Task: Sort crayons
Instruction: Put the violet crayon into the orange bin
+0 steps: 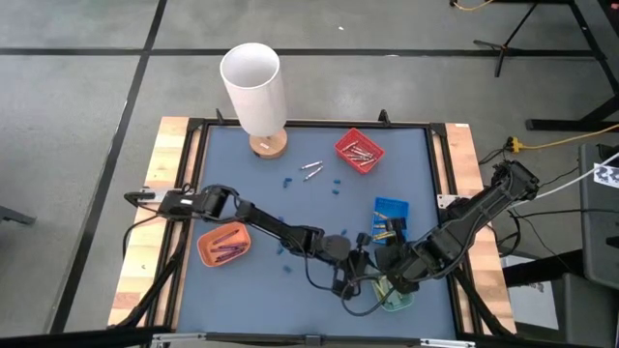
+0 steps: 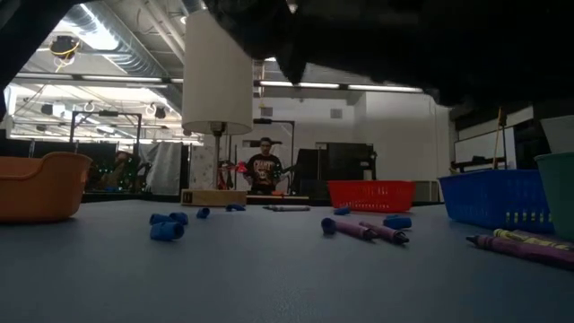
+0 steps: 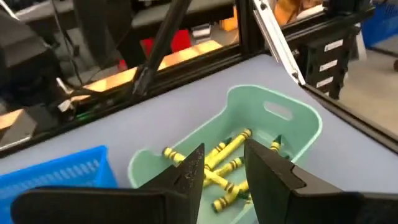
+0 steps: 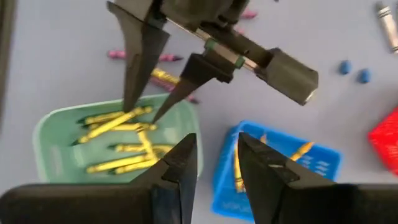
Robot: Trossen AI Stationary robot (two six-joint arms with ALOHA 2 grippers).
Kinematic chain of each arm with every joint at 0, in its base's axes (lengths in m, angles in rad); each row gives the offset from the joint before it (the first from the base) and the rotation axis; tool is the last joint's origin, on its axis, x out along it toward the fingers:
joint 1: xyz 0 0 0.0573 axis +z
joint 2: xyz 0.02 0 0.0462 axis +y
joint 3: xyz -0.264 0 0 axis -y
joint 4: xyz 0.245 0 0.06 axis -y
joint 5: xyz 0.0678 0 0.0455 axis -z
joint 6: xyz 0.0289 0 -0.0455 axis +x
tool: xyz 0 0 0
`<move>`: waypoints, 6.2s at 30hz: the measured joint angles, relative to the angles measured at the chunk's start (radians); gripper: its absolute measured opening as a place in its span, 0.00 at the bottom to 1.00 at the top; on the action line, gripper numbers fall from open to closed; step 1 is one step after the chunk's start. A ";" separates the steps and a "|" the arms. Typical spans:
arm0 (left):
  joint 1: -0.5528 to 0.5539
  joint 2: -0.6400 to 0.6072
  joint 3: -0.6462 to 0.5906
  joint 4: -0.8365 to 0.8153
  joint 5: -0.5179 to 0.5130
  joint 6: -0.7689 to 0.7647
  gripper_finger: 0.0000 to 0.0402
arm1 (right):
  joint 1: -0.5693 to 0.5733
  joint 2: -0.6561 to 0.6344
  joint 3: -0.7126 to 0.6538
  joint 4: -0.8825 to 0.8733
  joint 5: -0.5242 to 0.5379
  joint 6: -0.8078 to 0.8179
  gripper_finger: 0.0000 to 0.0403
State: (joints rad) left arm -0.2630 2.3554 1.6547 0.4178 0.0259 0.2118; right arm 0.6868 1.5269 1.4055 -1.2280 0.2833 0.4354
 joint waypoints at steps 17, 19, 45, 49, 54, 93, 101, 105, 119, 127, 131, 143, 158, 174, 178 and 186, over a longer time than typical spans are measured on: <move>-0.070 -0.405 0.000 -0.891 -0.072 -0.141 0.24 | -0.001 0.002 -0.059 0.161 0.128 -0.358 0.29; -0.087 -0.450 0.000 -0.960 -0.116 -0.172 0.24 | -0.003 0.002 -0.090 0.229 0.128 -0.439 0.29; -0.293 -0.812 -0.675 -0.769 -0.704 -0.872 0.24 | -0.383 0.072 -0.384 0.844 -0.357 -0.994 0.29; -0.285 -0.812 -0.716 -0.719 -0.703 -0.933 0.24 | -0.416 0.132 -0.385 0.860 -0.370 -1.036 0.29; -0.276 -0.812 -0.721 -0.688 -0.705 -0.942 0.24 | -0.448 0.204 -0.385 0.898 -0.392 -1.080 0.29; -0.265 -0.811 -0.721 -0.587 -0.716 -0.943 0.24 | -0.465 0.349 -0.382 0.959 -0.409 -1.121 0.24; -0.265 -0.811 -0.721 -0.586 -0.716 -0.943 0.24 | -0.465 0.349 -0.384 0.960 -0.408 -1.121 0.05; -0.265 -0.811 -0.721 -0.583 -0.716 -0.943 0.24 | -0.465 0.349 -0.384 0.962 -0.408 -1.121 0.02; -0.265 -0.811 -0.721 -0.579 -0.716 -0.943 0.24 | -0.465 0.356 -0.199 0.811 -0.350 -1.016 0.05; -0.265 -0.811 -0.721 -0.579 -0.691 -0.943 0.24 | -0.465 0.356 -0.123 0.822 -0.197 -0.953 0.06; -0.265 -0.811 -0.721 -0.579 -0.690 -0.943 0.24 | -0.465 0.355 -0.117 0.884 -0.159 -0.911 0.06; -0.263 -0.811 -0.721 -0.593 -0.690 -0.943 0.24 | -0.465 0.353 -0.116 1.021 -0.160 -0.748 0.06; -0.258 -0.811 -0.721 -0.664 -0.689 -0.943 0.24 | -0.465 0.351 -0.115 1.063 -0.169 -0.668 0.06; -0.258 -0.811 -0.721 -0.717 -0.633 -0.936 0.24 | -0.465 0.350 -0.115 1.062 -0.205 -0.619 0.06; -0.256 -0.811 -0.721 -0.717 -0.633 -0.935 0.24 | -0.465 0.350 -0.115 1.062 -0.205 -0.619 0.06; -0.256 -0.811 -0.721 -0.718 -0.633 -0.935 0.24 | -0.465 0.350 -0.115 1.062 -0.205 -0.619 0.06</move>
State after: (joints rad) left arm -0.5190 1.5446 0.9340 -0.3000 -0.6075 -0.7235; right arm 0.2222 1.8767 1.2907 -0.1658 0.0784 -0.1841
